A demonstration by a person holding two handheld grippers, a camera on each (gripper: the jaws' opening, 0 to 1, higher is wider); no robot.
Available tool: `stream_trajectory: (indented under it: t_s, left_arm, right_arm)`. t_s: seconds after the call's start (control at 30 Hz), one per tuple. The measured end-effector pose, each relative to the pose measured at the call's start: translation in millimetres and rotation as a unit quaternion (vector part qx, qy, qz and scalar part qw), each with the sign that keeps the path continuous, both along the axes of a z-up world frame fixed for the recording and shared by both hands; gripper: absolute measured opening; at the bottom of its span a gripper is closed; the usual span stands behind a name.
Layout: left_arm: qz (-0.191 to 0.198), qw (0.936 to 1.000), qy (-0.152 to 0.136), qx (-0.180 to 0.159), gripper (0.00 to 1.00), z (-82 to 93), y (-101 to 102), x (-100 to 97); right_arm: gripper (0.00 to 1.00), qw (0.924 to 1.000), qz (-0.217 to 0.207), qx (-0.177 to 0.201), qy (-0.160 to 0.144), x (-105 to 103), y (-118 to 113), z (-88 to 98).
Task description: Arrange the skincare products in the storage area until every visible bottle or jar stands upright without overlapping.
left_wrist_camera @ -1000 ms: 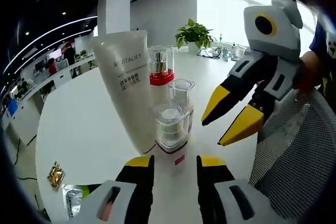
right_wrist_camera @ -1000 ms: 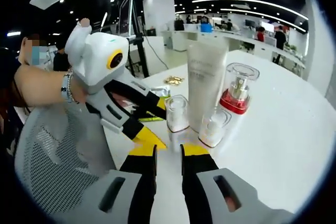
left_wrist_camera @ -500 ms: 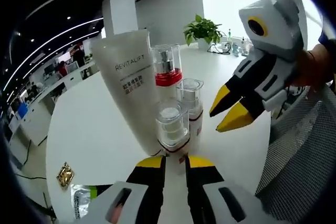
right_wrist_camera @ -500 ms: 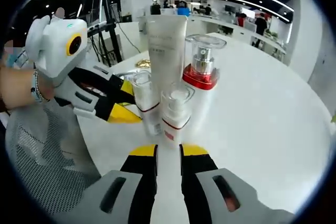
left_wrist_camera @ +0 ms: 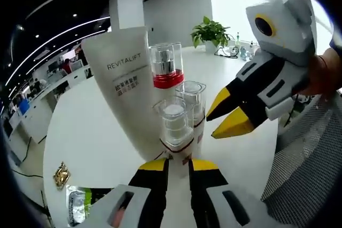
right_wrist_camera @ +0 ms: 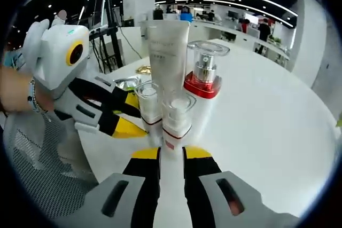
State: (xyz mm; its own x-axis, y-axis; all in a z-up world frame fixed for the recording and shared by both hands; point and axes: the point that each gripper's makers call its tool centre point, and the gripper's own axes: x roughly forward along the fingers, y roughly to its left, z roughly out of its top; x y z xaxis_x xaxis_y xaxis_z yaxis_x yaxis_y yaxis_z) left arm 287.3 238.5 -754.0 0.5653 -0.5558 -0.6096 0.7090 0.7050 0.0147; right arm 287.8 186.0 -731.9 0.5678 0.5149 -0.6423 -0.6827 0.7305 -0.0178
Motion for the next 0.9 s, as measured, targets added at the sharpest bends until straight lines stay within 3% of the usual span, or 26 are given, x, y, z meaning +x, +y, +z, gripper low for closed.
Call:
stream_trajectory:
  t_s: [0.53,0.9]
  left_arm:
    - [0.019,0.9998,-0.002,0.001,0.16,-3.7,-0.6,3.6]
    - [0.009,1.0000,0.000,0.000,0.17,-2.4,-1.5,2.6]
  right_arm:
    - [0.15,0.9998,0.012,-0.003,-0.017,1.0,4.7,2.9]
    - [0.15,0.9997,0.011,-0.007,-0.019,1.3,4.2,3.1]
